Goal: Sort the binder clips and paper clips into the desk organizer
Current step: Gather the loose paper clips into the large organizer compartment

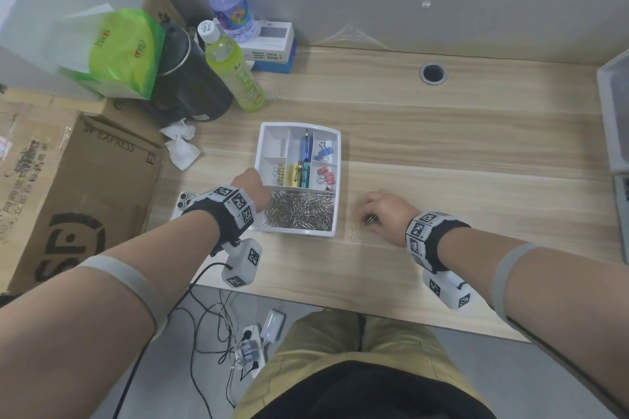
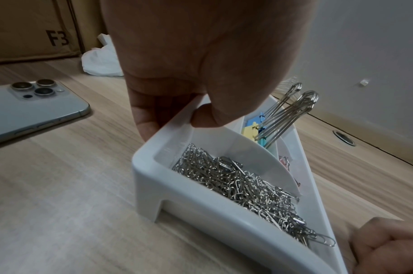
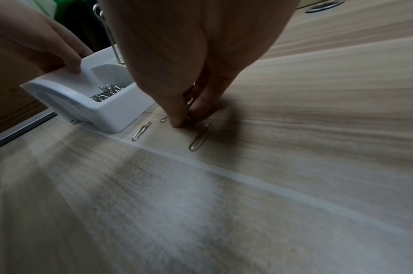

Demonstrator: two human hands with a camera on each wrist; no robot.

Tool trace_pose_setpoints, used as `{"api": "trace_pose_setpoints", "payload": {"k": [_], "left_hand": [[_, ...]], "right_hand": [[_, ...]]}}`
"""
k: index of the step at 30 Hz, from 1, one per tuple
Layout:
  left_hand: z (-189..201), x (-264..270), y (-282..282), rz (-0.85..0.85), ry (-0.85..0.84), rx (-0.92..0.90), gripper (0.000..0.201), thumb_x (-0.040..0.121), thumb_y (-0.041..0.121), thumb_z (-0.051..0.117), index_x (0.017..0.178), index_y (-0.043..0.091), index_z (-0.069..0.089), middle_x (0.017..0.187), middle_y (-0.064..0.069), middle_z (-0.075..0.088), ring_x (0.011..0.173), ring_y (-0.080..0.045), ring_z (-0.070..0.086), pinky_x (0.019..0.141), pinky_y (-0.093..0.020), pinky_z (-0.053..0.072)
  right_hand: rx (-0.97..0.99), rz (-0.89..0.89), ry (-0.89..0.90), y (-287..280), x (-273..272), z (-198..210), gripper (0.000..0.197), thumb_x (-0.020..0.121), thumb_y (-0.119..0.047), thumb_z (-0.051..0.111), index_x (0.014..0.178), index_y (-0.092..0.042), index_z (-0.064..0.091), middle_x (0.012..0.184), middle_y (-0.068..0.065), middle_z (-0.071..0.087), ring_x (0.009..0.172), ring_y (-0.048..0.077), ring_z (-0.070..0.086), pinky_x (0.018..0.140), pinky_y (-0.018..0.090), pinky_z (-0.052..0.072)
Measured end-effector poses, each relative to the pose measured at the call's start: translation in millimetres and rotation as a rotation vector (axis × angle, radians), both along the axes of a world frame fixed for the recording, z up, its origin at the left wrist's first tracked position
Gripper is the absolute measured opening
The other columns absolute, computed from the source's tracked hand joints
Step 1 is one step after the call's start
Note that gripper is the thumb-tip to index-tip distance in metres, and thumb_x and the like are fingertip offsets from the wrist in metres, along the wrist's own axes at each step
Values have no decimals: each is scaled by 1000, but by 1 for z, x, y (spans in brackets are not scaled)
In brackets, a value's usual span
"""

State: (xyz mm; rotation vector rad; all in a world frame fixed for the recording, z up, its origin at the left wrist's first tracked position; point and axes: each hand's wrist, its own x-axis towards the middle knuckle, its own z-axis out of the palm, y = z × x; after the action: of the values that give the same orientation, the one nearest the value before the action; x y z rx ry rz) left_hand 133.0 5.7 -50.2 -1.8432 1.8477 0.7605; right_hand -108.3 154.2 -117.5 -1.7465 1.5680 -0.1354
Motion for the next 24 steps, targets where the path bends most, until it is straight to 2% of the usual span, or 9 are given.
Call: {"api": "trace_pose_setpoints", "payload": {"k": [2, 3, 8, 12, 15, 19, 24], "left_hand": [[0, 0, 1, 1, 1, -2, 8, 93, 9, 50, 97, 7, 44, 75, -2, 47, 68, -18, 48, 52, -24, 39], [0, -1, 1, 3, 3, -2, 7, 93, 9, 50, 97, 7, 44, 75, -2, 46, 66, -17, 48, 51, -23, 39], [0, -1, 1, 5, 3, -1, 7, 94, 9, 49, 98, 7, 44, 74, -1, 46, 59, -13, 44, 49, -23, 37], [-1, -1, 0, 2, -7, -2, 8, 94, 10, 49, 99, 7, 44, 75, -2, 46, 61, -14, 45, 49, -23, 37], [-2, 0, 0, 4, -11, -7, 7, 94, 10, 49, 99, 7, 45, 75, -2, 47, 60, -13, 44, 49, -24, 36], [-2, 0, -1, 7, 7, -1, 6, 93, 10, 51, 97, 6, 48, 76, -4, 50, 60, -15, 45, 49, -23, 38], [-1, -1, -1, 6, 2, -1, 6, 92, 7, 50, 96, 6, 47, 73, -3, 47, 59, -15, 44, 49, -23, 36]], "right_hand": [[10, 0, 4, 0, 0, 2, 21, 80, -1, 64, 95, -12, 74, 100, 5, 64, 98, 26, 54, 84, 21, 34], [10, 1, 13, -1, 1, 3, 22, 80, 0, 62, 94, -11, 74, 100, 5, 64, 98, 26, 55, 82, 20, 32], [2, 18, 79, -4, 5, 5, 22, 78, -2, 59, 91, -12, 75, 95, 5, 66, 94, 28, 59, 82, 30, 44], [20, -3, 96, -6, 8, 11, 23, 80, -5, 58, 94, -12, 74, 98, 4, 67, 95, 25, 60, 79, 26, 42], [51, -66, 93, -9, 9, 16, 25, 79, -5, 57, 95, -12, 75, 98, 3, 71, 95, 22, 63, 79, 24, 45], [68, -158, 10, -16, 13, 24, 24, 76, -8, 60, 90, -16, 77, 89, 0, 74, 86, 17, 67, 81, 25, 53], [54, -264, -178, -35, 35, 46, 15, 77, -8, 70, 87, -16, 77, 87, -4, 72, 80, 8, 66, 81, 19, 54]]}}
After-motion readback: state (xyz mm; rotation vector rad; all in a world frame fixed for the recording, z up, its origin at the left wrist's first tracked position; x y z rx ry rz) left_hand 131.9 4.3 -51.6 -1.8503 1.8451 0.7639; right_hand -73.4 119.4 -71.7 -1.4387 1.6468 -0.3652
